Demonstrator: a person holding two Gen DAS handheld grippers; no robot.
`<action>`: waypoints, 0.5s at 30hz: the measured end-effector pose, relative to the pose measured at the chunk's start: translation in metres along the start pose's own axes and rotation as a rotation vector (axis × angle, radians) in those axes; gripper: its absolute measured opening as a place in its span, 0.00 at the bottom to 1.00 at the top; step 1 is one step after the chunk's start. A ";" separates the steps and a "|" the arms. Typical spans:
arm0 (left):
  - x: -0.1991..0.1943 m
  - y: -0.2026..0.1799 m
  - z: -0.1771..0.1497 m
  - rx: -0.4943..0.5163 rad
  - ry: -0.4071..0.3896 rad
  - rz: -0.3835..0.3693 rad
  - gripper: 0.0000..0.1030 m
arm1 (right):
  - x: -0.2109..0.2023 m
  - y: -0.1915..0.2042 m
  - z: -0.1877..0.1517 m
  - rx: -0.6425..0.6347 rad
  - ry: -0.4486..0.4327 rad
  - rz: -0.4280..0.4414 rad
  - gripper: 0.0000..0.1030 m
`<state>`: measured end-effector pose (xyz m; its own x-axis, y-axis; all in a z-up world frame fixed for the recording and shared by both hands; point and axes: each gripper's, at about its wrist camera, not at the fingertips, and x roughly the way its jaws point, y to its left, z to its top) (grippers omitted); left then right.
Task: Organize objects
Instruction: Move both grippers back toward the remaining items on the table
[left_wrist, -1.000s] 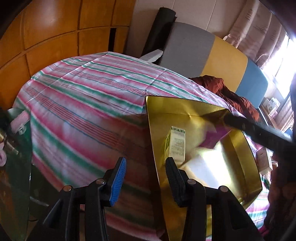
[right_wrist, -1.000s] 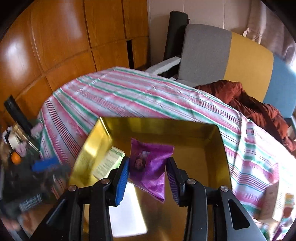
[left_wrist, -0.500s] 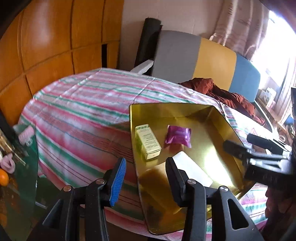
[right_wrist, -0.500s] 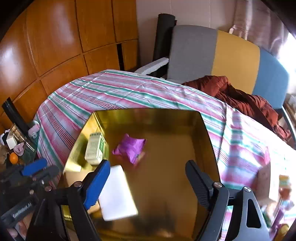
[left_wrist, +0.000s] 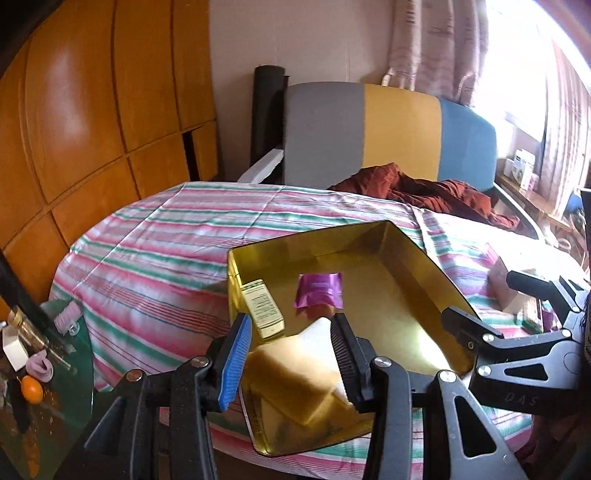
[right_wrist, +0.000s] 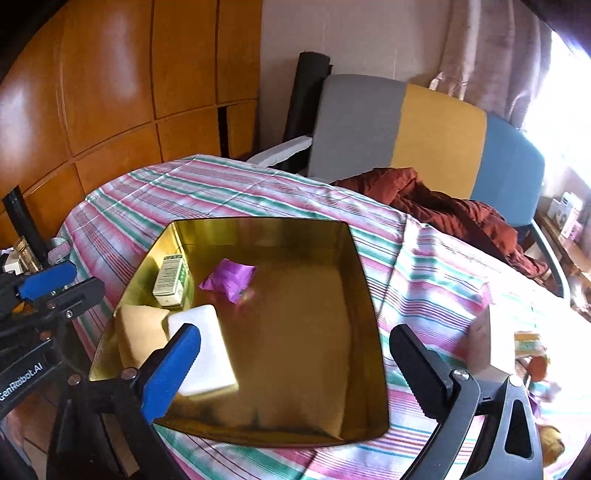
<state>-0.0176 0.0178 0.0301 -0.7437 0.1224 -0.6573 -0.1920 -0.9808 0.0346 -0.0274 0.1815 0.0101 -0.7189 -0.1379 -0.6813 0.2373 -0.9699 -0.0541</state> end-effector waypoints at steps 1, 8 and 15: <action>-0.001 -0.005 0.000 0.011 -0.001 -0.004 0.43 | -0.002 -0.003 -0.002 0.007 -0.002 -0.005 1.00; -0.009 -0.037 -0.001 0.092 -0.011 -0.041 0.43 | -0.017 -0.035 -0.016 0.070 -0.003 -0.052 1.00; -0.012 -0.070 -0.004 0.179 -0.010 -0.087 0.43 | -0.029 -0.076 -0.033 0.150 0.006 -0.109 1.00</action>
<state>0.0074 0.0847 0.0324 -0.7253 0.2080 -0.6562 -0.3659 -0.9240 0.1116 -0.0033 0.2653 0.0102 -0.7309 -0.0292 -0.6818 0.0572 -0.9982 -0.0186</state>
